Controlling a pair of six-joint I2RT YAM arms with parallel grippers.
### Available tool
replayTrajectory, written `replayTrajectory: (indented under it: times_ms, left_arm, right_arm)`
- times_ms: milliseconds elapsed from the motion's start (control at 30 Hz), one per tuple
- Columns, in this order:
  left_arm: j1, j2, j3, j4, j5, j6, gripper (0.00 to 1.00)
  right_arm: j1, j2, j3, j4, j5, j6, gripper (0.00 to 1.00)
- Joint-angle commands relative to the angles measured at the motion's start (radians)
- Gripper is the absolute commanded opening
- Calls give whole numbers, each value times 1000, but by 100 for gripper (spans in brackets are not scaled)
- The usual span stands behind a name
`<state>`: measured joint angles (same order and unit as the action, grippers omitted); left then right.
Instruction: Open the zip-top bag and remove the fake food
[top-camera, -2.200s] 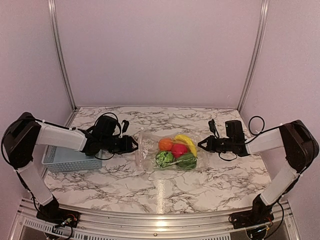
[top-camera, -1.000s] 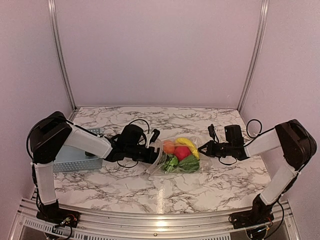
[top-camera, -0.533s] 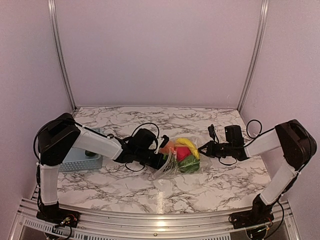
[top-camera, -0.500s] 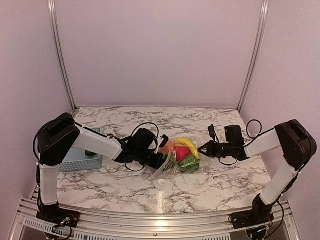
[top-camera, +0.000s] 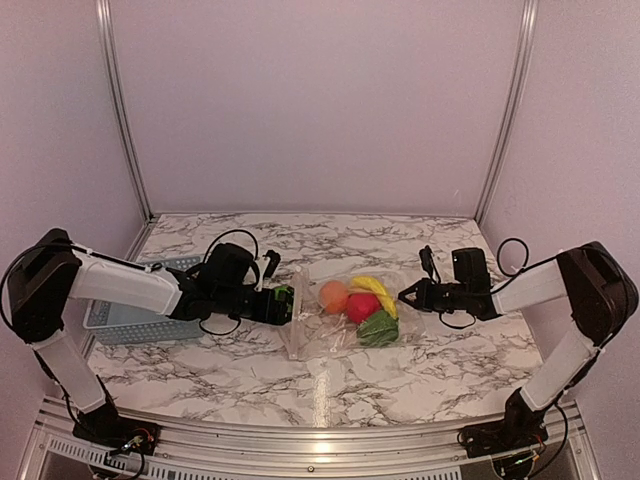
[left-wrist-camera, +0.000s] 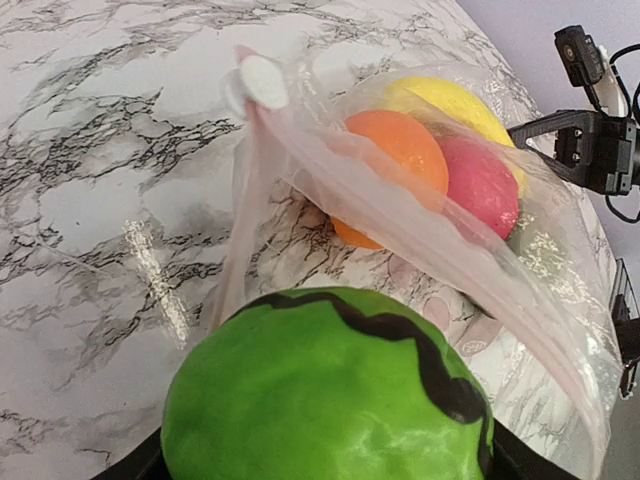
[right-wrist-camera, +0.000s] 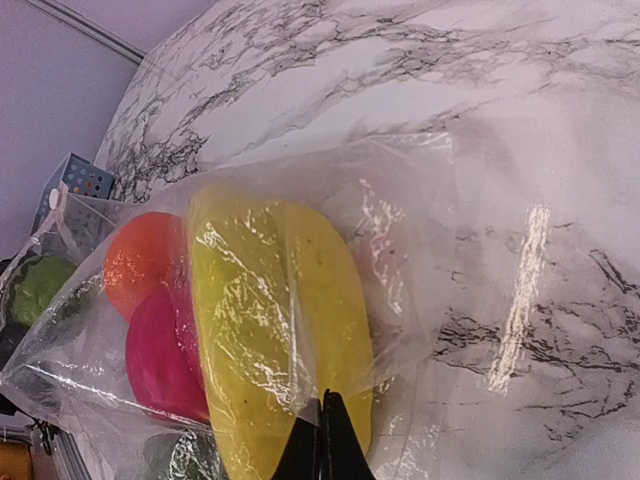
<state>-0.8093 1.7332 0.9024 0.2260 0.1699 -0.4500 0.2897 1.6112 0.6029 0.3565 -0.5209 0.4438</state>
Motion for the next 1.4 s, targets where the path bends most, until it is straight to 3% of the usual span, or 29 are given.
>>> replayTrajectory:
  times_ms: [0, 233, 367, 567, 833, 1167, 1367]
  left_arm:
    - [41, -153, -78, -24, -14, -21, 70]
    - [204, -415, -179, -111, -13, -56, 71]
    - [335, -547, -216, -219, -94, -96, 71]
    - [545, -644, -260, -388, -163, -139, 72]
    - [720, -572, -311, -329, -143, -187, 74]
    - [752, -396, -295, -205, -161, -213, 80]
    - [754, -351, -286, -153, -127, -210, 94]
  right_arm:
    - [-20, -25, 9, -27, 30, -13, 0]
    - [-21, -16, 12, -9, 3, -10, 0]
    - [-21, -10, 16, -9, -2, -14, 0]
    - [-21, 3, 18, 1, -12, -13, 0]
    - [-21, 14, 23, 13, -27, -8, 0]
    - [-22, 16, 26, 7, -50, -13, 0]
    - [-21, 16, 26, 7, -54, -10, 0]
